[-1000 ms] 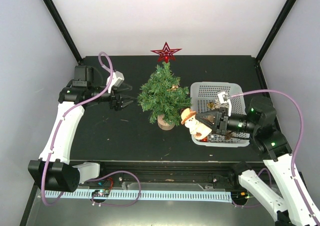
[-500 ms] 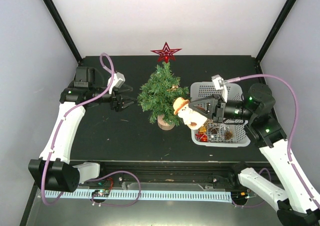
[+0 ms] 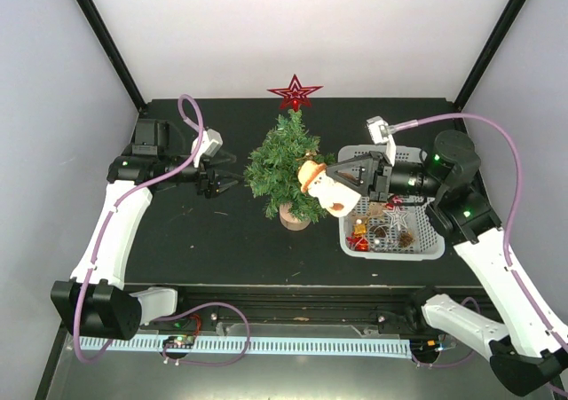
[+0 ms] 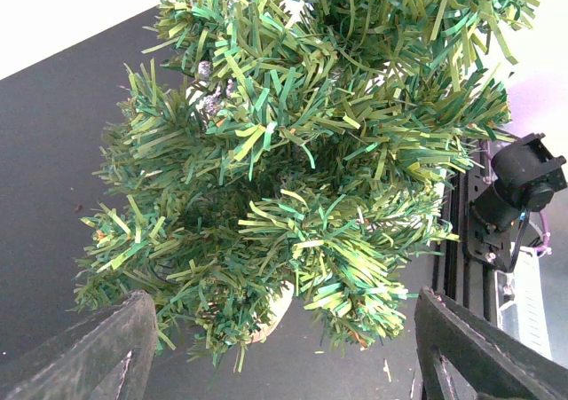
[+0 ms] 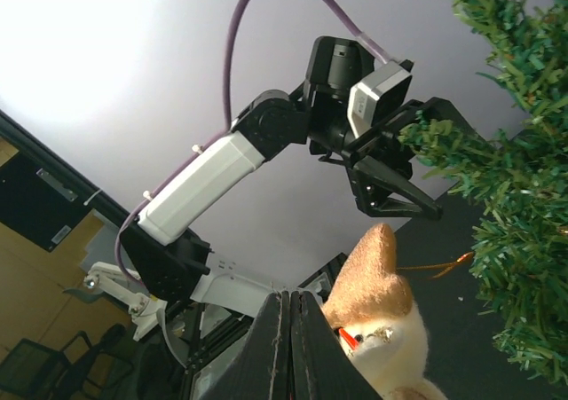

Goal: Decorate the small christmas tree

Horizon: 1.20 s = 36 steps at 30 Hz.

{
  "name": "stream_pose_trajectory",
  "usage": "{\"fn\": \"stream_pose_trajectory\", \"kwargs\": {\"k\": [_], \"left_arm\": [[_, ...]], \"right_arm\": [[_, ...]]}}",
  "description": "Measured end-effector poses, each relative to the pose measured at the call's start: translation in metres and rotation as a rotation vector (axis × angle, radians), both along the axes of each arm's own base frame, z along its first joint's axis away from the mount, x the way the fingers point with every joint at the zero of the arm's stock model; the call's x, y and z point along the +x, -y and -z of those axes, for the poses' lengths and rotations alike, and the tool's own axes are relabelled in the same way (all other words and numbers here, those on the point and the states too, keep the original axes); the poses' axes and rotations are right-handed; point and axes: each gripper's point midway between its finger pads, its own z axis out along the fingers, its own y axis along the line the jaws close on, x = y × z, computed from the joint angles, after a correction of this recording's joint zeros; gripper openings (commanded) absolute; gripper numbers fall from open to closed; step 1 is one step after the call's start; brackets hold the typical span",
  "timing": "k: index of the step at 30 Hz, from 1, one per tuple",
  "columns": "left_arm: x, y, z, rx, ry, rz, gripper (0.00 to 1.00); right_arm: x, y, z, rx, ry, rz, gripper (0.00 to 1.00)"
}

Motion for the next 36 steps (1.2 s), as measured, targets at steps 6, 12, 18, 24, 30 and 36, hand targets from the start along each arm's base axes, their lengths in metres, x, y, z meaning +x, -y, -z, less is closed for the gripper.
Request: {"fn": "stream_pose_trajectory", "kwargs": {"k": [6, 12, 18, 24, 30, 36], "left_arm": [[0.000, 0.000, 0.000, -0.001, -0.001, 0.001, 0.80], [0.001, 0.000, 0.002, -0.002, -0.010, 0.002, 0.80], [0.002, 0.000, 0.003, 0.000, -0.007, 0.005, 0.80], [0.002, 0.000, 0.006, 0.002, -0.010, 0.008, 0.80], [0.003, 0.001, 0.007, -0.001, -0.016, 0.011, 0.80], [0.002, 0.001, 0.008, -0.002, -0.019, 0.012, 0.80]], "right_arm": [[0.013, -0.006, 0.009, -0.019, -0.013, 0.008, 0.01], [0.025, -0.011, 0.016, -0.039, -0.017, 0.016, 0.01], [0.030, -0.012, 0.025, -0.057, -0.018, 0.034, 0.01], [0.027, -0.009, 0.035, -0.070, -0.024, 0.049, 0.01], [0.022, -0.004, 0.040, -0.078, -0.020, 0.067, 0.01], [0.026, -0.004, 0.060, -0.101, -0.051, 0.084, 0.01]]}}
